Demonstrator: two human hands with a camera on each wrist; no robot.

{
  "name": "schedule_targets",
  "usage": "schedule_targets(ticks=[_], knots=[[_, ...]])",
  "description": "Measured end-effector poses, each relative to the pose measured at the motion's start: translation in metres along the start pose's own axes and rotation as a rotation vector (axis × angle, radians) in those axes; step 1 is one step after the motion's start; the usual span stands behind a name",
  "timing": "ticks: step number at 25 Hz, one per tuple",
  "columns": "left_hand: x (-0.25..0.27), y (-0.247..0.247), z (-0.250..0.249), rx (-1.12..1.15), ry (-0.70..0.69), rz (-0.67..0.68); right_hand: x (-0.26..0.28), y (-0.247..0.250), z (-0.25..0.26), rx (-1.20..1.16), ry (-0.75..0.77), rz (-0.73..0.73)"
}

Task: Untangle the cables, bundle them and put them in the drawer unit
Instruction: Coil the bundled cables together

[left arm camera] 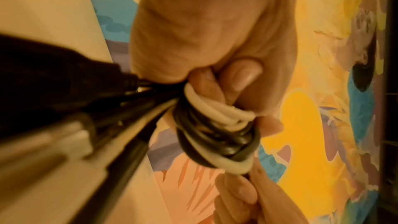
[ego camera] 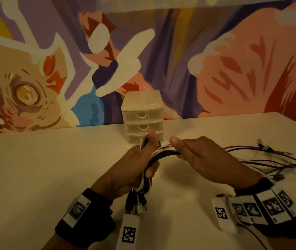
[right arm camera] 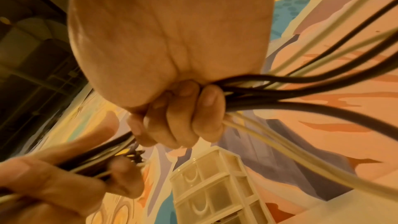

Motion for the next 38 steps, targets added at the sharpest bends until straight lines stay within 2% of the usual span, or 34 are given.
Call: schedule_targets(ticks=[4, 11, 13, 16, 19, 20, 23, 25, 29, 36, 38], knots=[[-0.001, -0.007, 0.0, -0.036, 0.024, -0.036, 0.0, -0.001, -0.001, -0.044, 0.004, -0.005], [-0.005, 0.025, 0.004, 0.036, 0.045, -0.185, 0.001, -0.006, -0.017, -0.136, -0.09, 0.081], [-0.006, 0.029, 0.007, 0.065, 0.057, -0.201, 0.001, -0.003, -0.009, -0.038, -0.024, 0.054], [-0.005, 0.03, 0.011, 0.109, 0.066, -0.203, 0.002, -0.011, 0.003, 0.078, 0.054, 0.094], [-0.004, 0.027, 0.012, 0.068, 0.089, -0.187, 0.001, 0.001, 0.013, 0.184, 0.162, -0.012], [-0.004, 0.027, 0.013, 0.105, 0.093, -0.185, 0.002, 0.008, 0.014, 0.166, 0.173, -0.051], [-0.002, 0.03, 0.009, 0.477, 0.079, -0.243, 0.007, 0.009, 0.023, 0.051, 0.249, -0.063], [0.0, 0.03, 0.005, 0.53, 0.075, -0.267, 0.005, -0.004, 0.032, -0.011, 0.244, -0.025], [-0.012, 0.006, 0.003, 0.461, 0.088, -0.222, -0.006, -0.021, 0.032, 0.037, 0.168, -0.032], [-0.014, -0.006, -0.001, 0.417, 0.073, -0.078, -0.009, -0.013, 0.022, 0.218, 0.106, -0.145], [-0.015, -0.008, 0.002, 0.343, 0.059, -0.087, -0.01, -0.014, 0.023, 0.268, 0.08, -0.132]])
Point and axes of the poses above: each hand's wrist, its own x-axis away from the middle knuckle, its own y-axis out of the back of the hand, z = x × y, the point moved 10 cm from there along -x, towards the middle knuckle, and after that the axes turned 12 degrees about -x, right-handed, at the moved point
